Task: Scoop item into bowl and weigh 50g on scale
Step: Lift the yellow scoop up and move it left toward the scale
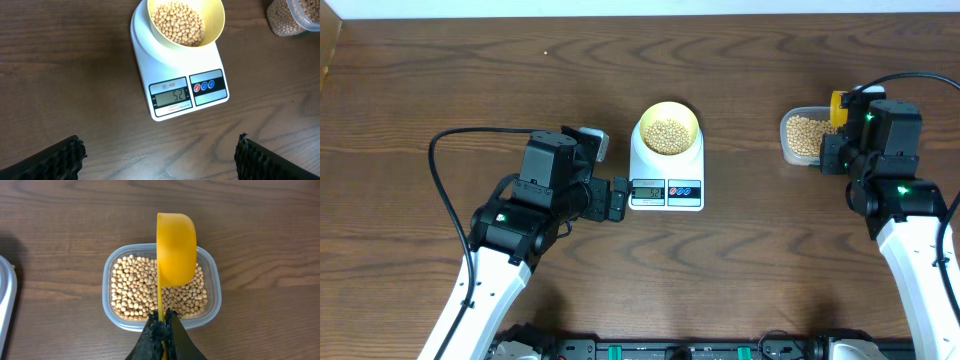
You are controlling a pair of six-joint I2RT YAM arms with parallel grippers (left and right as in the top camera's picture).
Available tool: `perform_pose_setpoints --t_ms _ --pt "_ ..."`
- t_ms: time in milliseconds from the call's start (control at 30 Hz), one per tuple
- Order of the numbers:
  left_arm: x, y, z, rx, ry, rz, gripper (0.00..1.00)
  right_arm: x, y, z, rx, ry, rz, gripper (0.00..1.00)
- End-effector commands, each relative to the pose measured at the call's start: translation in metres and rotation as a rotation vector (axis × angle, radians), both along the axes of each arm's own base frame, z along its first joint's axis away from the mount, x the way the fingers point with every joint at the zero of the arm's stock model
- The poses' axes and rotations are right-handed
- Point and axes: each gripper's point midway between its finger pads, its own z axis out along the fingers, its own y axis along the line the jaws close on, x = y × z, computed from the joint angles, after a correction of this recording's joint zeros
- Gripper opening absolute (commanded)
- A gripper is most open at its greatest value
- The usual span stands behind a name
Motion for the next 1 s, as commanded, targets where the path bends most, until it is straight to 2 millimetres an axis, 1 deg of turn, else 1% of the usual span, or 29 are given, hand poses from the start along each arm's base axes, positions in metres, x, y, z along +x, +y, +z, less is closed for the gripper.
perform_pose_setpoints --t_ms 0,67,133,233,333,467,533,667,767,867,967 --pt "0.000 0.001 0.000 0.013 -0.009 -0.010 0.98 0.003 0.013 0.013 0.053 -0.044 0.041 0.01" --pt "0.000 0.001 0.000 0.013 -0.009 -0.010 0.98 0.004 0.018 0.030 0.069 -0.106 0.065 0.01" --pt "0.000 0.001 0.000 0.013 -0.009 -0.010 0.98 0.005 0.014 0.038 0.049 -0.133 0.054 0.01" --pt "0.000 0.001 0.000 0.013 -0.009 -0.010 0.98 0.002 0.003 0.029 -0.022 -0.094 0.031 0.01" --pt "0.000 0.001 0.000 0.013 -0.009 -0.010 0.98 -0.002 0.002 0.022 -0.022 -0.061 0.029 0.01" --pt "0.000 0.001 0.000 0.013 -0.009 -0.010 0.98 0.000 0.003 0.025 -0.017 -0.075 0.030 0.01" --pt "0.000 0.001 0.000 0.013 -0.009 -0.010 0.98 0.001 0.009 0.030 0.002 -0.096 0.054 0.01" --pt "0.000 0.001 0.000 0.013 -0.009 -0.010 0.98 0.009 0.031 0.040 0.090 -0.151 0.151 0.01" --pt "0.000 0.001 0.000 0.013 -0.009 -0.009 0.98 0.016 0.048 0.055 0.225 -0.213 0.171 0.01" --pt "0.000 0.001 0.000 0.013 -0.009 -0.010 0.98 0.022 0.055 0.071 0.355 -0.271 0.136 0.01" --pt "0.000 0.001 0.000 0.013 -0.009 -0.010 0.98 0.028 0.057 0.084 0.454 -0.317 0.092 0.01"
